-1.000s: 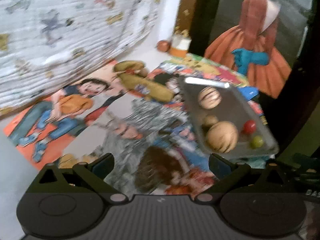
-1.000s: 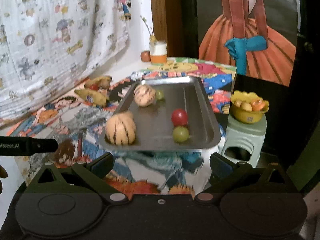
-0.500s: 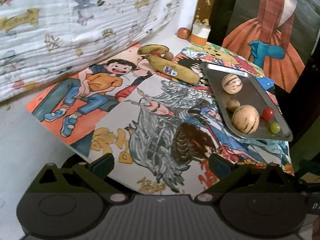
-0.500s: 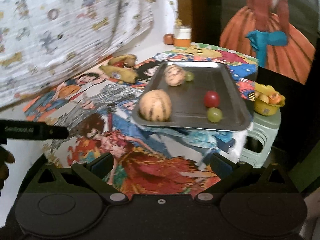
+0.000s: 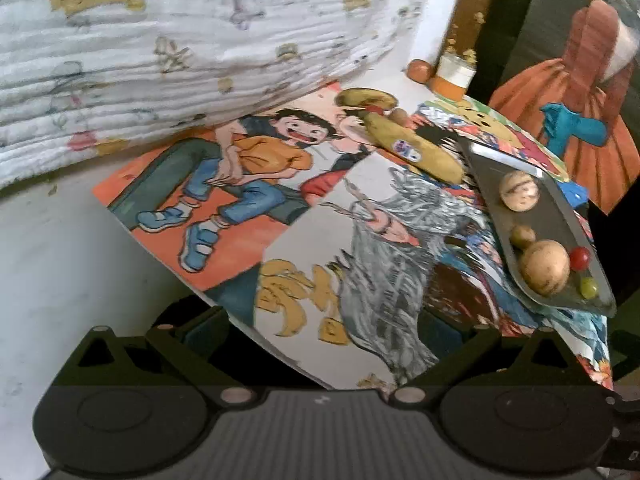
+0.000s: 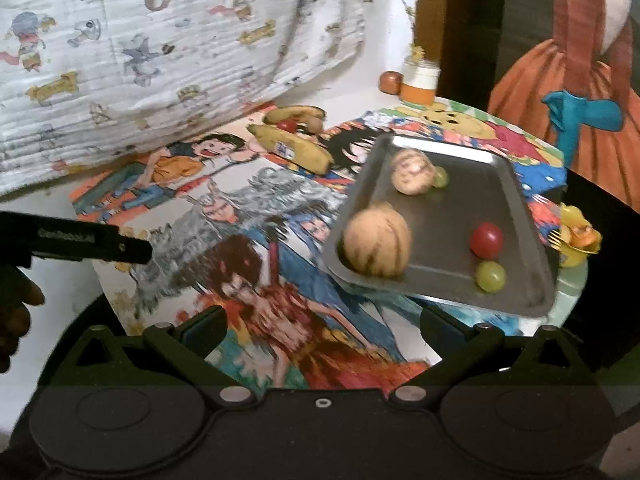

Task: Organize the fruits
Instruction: 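Move both open tools back toward the bananas beside the tray, then grasp the yellow banana with the left tool while the right tool grasps a small brown fruit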

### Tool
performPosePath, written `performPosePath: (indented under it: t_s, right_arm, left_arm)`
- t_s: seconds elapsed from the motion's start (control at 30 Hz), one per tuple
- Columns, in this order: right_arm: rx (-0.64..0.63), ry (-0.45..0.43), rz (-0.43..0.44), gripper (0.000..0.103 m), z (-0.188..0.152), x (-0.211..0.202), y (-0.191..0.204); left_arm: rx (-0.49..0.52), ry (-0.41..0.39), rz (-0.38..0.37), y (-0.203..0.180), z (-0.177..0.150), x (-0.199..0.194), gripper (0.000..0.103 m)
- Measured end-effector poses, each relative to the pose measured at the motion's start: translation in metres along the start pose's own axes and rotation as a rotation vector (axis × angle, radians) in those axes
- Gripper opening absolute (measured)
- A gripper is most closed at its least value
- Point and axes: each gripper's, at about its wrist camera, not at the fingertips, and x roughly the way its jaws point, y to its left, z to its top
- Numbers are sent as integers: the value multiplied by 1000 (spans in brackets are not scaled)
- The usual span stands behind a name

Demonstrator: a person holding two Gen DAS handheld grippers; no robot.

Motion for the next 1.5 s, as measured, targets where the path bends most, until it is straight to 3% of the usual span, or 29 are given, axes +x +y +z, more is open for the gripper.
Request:
performPosePath:
  t_s: [0.13, 0.4, 0.63, 0.87, 1.2, 1.4, 1.5]
  right_arm:
    - [0, -46, 36, 102, 14, 3, 7]
    - [0, -116, 73, 102, 42, 14, 10]
    - [-16, -109, 89, 102, 49, 29, 3]
    - [-14, -135, 134, 102, 89, 39, -22]
    - [20, -102, 196, 102, 152, 70, -63]
    - [-52, -74, 198, 101, 188, 100, -81]
    - [-143, -65, 197, 94, 210, 119, -86]
  left_arm:
    - [-33, 5, 17, 10, 5, 7, 103]
    - [-168, -68, 47, 32, 14, 11, 103]
    - [-176, -52, 85, 36, 20, 20, 103]
    - [-141, -53, 94, 23, 40, 26, 103]
    - [-24, -91, -11, -21, 70, 35, 103]
    - [-102, -90, -125, -39, 93, 56, 103]
    - [-138, -81, -151, -45, 102, 74, 103]
